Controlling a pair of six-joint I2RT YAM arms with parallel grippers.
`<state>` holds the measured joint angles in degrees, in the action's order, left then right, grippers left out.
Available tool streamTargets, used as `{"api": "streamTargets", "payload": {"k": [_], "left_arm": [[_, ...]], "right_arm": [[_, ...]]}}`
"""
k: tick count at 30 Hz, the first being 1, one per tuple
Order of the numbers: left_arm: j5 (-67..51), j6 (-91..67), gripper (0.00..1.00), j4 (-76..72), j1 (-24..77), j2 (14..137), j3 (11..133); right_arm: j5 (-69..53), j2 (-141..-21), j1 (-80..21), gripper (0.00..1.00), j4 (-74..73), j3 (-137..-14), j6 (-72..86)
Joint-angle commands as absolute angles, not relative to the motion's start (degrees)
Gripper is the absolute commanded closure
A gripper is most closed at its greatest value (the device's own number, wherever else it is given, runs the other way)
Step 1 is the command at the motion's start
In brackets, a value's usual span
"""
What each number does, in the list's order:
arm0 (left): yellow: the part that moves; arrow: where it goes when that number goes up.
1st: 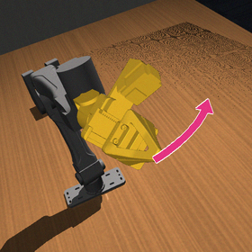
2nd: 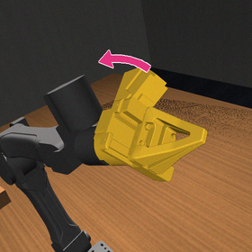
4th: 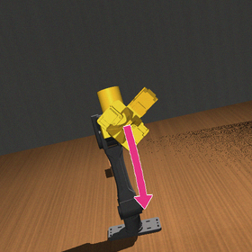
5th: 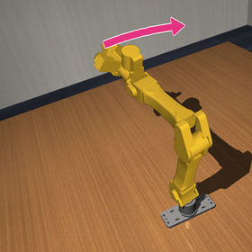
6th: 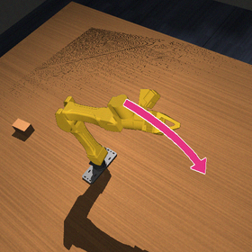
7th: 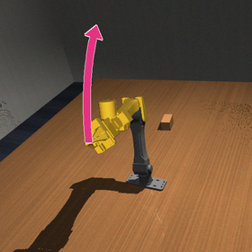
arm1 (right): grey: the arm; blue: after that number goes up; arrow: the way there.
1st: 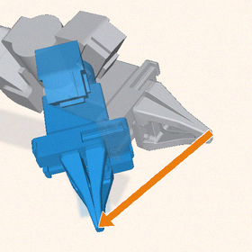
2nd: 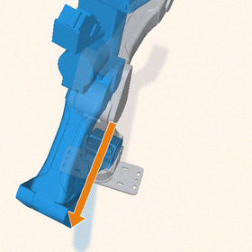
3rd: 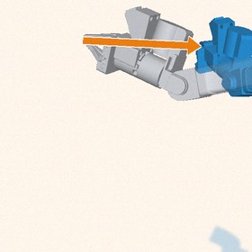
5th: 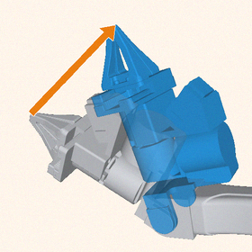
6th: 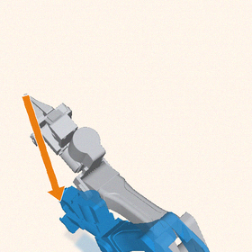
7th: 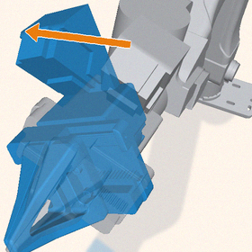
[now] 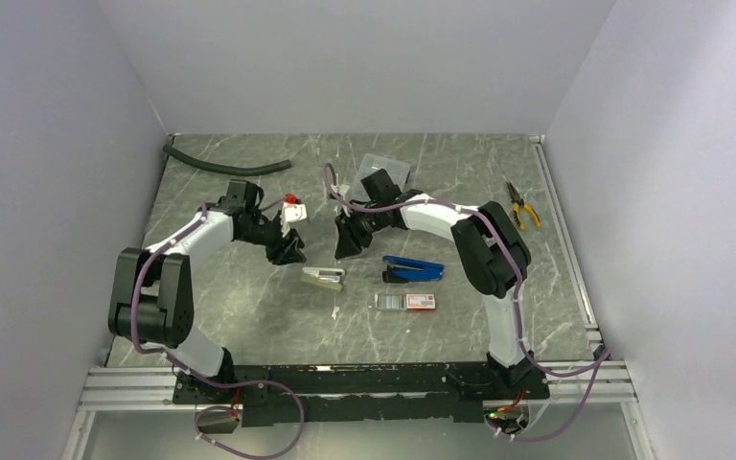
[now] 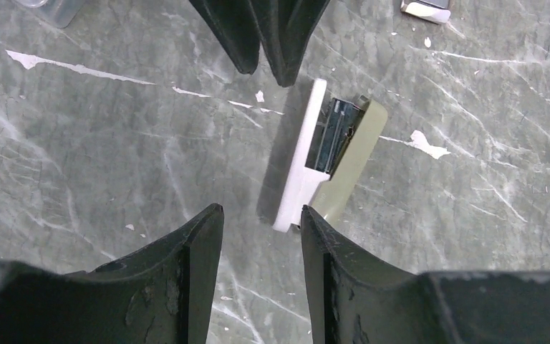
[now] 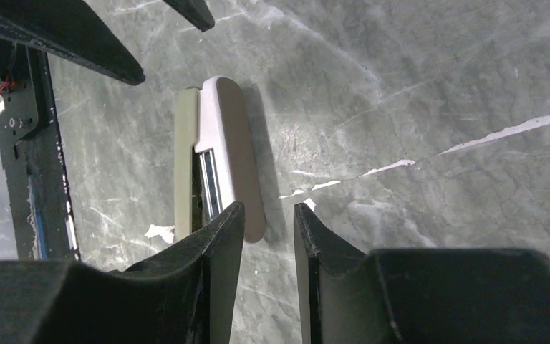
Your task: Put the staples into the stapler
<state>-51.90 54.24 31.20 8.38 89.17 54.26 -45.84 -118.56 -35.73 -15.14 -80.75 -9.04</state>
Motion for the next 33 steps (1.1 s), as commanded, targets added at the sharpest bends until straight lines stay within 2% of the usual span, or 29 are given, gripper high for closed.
{"api": "streamTargets", "payload": {"k": [1, 5, 9, 13, 18, 20, 21, 22, 30, 33], "left_arm": [[-51.9, 52.36, 0.51, 33.53, 9.65, 90.72, 57.76], [-51.57, 51.81, 0.52, 34.96, 11.14, 92.09, 59.37], [-50.24, 53.61, 0.49, 35.79, 13.1, 91.53, 58.83], [-46.38, 57.85, 0.4, 36.48, 16.41, 90.84, 57.48], [-40.3, 61.41, 0.33, 33.2, 19.58, 92.16, 55.73], [-39.04, 62.85, 0.26, 33.29, 19.93, 93.47, 56.01], [-38.74, 63.45, 0.09, 33.76, 20.03, 94.04, 56.29], [-38.54, 63.99, 0.06, 34.21, 20.1, 94.5, 56.52], [-35.5, 64.43, 0.05, 30.87, 21.67, 94.58, 53.26], [-33.38, 64.23, 0.11, 28.59, 22.33, 95.25, 51.86]], "right_arm": [[-49.33, -119.34, -34.24, 0.64, -17.69, -83.48, -10.9], [-50.2, -119.52, -32.64, 0.63, -19.02, -84.48, -11.41], [-51.06, -116.67, -31.26, 0.54, -18.55, -82.12, -13.68], [-50.38, -112.28, -30.53, 0.41, -17.34, -77.64, -16.66], [-50.79, -110.32, -29.77, 0.39, -19.14, -76.18, -18.39], [-50.95, -109.81, -29.53, 0.4, -19.57, -75.61, -18.41], [-51.05, -109.57, -29.4, 0.4, -19.75, -75.32, -18.47], [-51.02, -109.26, -29.28, 0.4, -19.73, -74.98, -18.46], [-50.99, -108.83, -28.57, 0.42, -19.43, -73.83, -18.23], [-51.44, -108.45, -28.45, 0.42, -18.61, -73.4, -17.94]]}}
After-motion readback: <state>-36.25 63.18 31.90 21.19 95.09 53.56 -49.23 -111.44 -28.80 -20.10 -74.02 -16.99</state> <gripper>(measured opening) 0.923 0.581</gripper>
